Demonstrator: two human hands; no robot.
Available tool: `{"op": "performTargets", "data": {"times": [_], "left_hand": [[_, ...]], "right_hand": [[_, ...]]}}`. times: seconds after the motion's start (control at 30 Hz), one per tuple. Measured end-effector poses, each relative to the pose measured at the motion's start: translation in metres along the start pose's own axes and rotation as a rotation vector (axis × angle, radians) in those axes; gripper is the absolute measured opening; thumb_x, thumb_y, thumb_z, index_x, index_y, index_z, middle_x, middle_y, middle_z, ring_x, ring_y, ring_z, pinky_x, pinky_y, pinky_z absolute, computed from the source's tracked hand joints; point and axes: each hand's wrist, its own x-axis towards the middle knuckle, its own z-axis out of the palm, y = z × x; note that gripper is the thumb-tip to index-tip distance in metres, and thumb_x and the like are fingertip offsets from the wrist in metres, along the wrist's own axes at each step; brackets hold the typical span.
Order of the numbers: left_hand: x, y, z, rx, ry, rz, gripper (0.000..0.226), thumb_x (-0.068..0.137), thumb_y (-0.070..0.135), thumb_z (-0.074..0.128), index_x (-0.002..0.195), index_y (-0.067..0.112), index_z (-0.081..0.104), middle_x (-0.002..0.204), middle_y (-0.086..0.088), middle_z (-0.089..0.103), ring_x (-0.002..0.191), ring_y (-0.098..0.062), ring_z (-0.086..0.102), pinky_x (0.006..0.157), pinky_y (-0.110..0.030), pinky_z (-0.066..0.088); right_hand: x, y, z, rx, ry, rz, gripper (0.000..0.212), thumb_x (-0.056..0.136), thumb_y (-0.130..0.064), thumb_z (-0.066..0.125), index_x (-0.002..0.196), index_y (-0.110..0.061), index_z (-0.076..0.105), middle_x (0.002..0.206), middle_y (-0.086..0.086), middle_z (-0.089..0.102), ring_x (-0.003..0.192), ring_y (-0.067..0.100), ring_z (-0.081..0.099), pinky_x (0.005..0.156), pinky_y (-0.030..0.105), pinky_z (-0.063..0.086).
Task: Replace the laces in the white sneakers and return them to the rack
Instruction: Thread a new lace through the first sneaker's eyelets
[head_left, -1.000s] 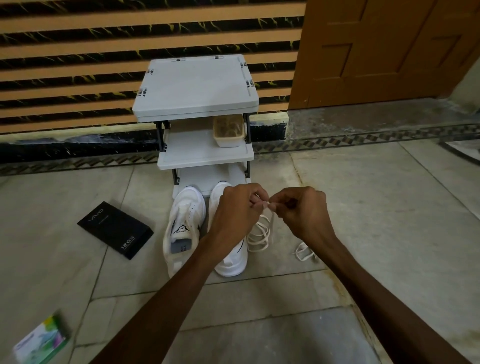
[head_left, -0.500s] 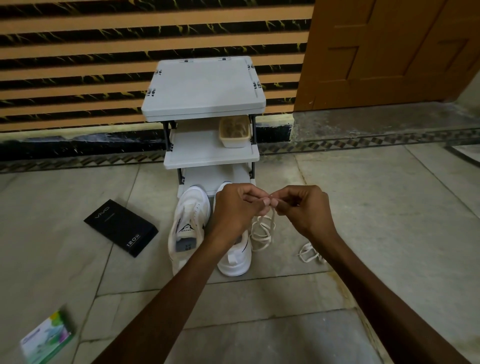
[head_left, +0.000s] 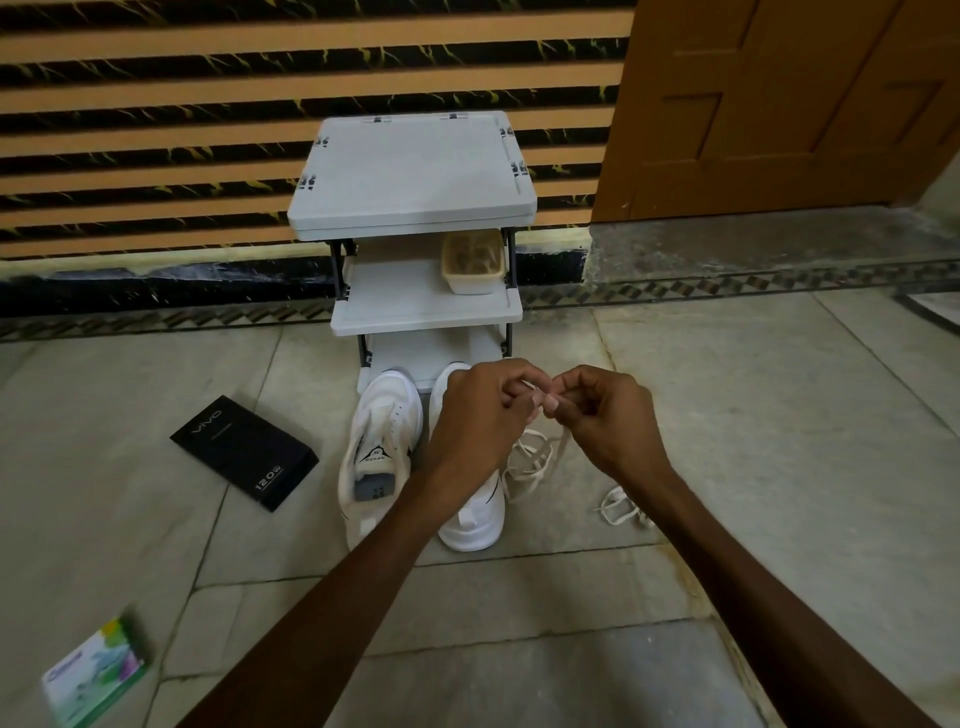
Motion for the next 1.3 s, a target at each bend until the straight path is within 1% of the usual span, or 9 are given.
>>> {"op": "performTargets", "data": {"times": [0.2,0.33,0.47,0.6,0.7,0.87,1.0,1.2,1.3], "left_hand": [[-0.001,-0.002,0.001,0.082,0.018,0.074,0.012,0.091,0.012,0.065,0.091,0.014,0.076,0.075,0.000,0.073,0.064,-0.005,0.066,0.068,-0.017,0.055],[0.000,0.000,0.001,0.171,0.055,0.101,0.015,0.090,0.010,0.065,0.097,0.012,0.077,0.080,0.005,0.071,0.066,0.001,0.060,0.074,-0.019,0.052],[0.001,0.001,-0.002,0.140,0.029,0.101,0.013,0.089,0.012,0.066,0.085,0.016,0.078,0.068,0.014,0.065,0.061,-0.001,0.062,0.067,-0.017,0.050],[0.002,-0.005,-0.004,0.028,0.019,0.026,0.015,0.088,0.014,0.068,0.078,0.021,0.076,0.068,0.003,0.071,0.063,-0.010,0.066,0.065,-0.019,0.054],[0.001,-0.006,-0.006,-0.035,0.019,-0.007,0.010,0.088,0.012,0.069,0.083,0.018,0.075,0.070,0.006,0.074,0.065,-0.014,0.069,0.067,-0.024,0.059],[0.001,-0.005,-0.004,-0.021,0.038,0.018,0.015,0.088,0.008,0.068,0.084,0.022,0.072,0.065,0.017,0.070,0.064,-0.002,0.068,0.064,-0.013,0.052],[0.001,-0.003,-0.004,-0.003,0.060,0.012,0.016,0.089,0.013,0.068,0.080,0.025,0.071,0.065,0.016,0.068,0.062,0.002,0.065,0.063,-0.010,0.049],[0.001,-0.005,-0.011,-0.050,0.034,-0.114,0.012,0.088,0.018,0.069,0.077,0.021,0.076,0.068,0.005,0.073,0.064,-0.010,0.068,0.067,-0.021,0.057],[0.003,-0.007,-0.009,-0.019,0.059,-0.158,0.014,0.088,0.019,0.069,0.075,0.023,0.073,0.067,0.009,0.072,0.062,-0.003,0.064,0.062,-0.018,0.051]], "right_hand": [[-0.001,-0.001,0.000,-0.023,0.012,0.011,0.007,0.084,-0.026,0.073,0.086,-0.019,0.076,0.073,-0.008,0.072,0.064,-0.002,0.065,0.060,0.013,0.051],[-0.003,-0.003,0.002,0.053,0.006,0.096,0.007,0.085,-0.025,0.072,0.082,-0.019,0.073,0.071,-0.007,0.072,0.062,0.002,0.067,0.060,0.016,0.053],[-0.003,-0.006,0.001,0.109,-0.013,0.103,0.005,0.085,-0.022,0.072,0.082,-0.017,0.073,0.070,-0.006,0.073,0.062,0.004,0.068,0.059,0.016,0.053],[-0.002,-0.008,-0.001,0.087,-0.035,0.087,0.005,0.084,-0.020,0.073,0.083,-0.016,0.074,0.071,-0.005,0.073,0.064,0.006,0.069,0.063,0.019,0.056],[0.000,-0.010,0.000,-0.034,-0.034,0.021,0.006,0.086,-0.020,0.072,0.084,-0.016,0.076,0.071,-0.005,0.072,0.062,0.006,0.067,0.061,0.018,0.054],[0.000,-0.015,0.010,-0.356,-0.070,-0.099,0.020,0.095,-0.023,0.059,0.086,-0.013,0.075,0.073,0.005,0.070,0.064,0.018,0.061,0.060,0.028,0.046],[0.002,-0.016,0.014,-0.419,-0.061,-0.078,0.015,0.091,-0.009,0.058,0.088,-0.011,0.073,0.080,0.007,0.071,0.067,0.018,0.058,0.054,0.020,0.032],[-0.001,-0.021,0.017,-0.522,-0.070,-0.121,0.017,0.087,-0.001,0.059,0.084,-0.012,0.071,0.081,0.006,0.069,0.074,0.023,0.058,0.070,0.022,0.029],[0.000,-0.015,0.022,-0.509,-0.047,-0.135,0.018,0.090,-0.006,0.060,0.081,-0.019,0.069,0.081,0.002,0.068,0.075,0.020,0.054,0.071,0.026,0.036]]}}
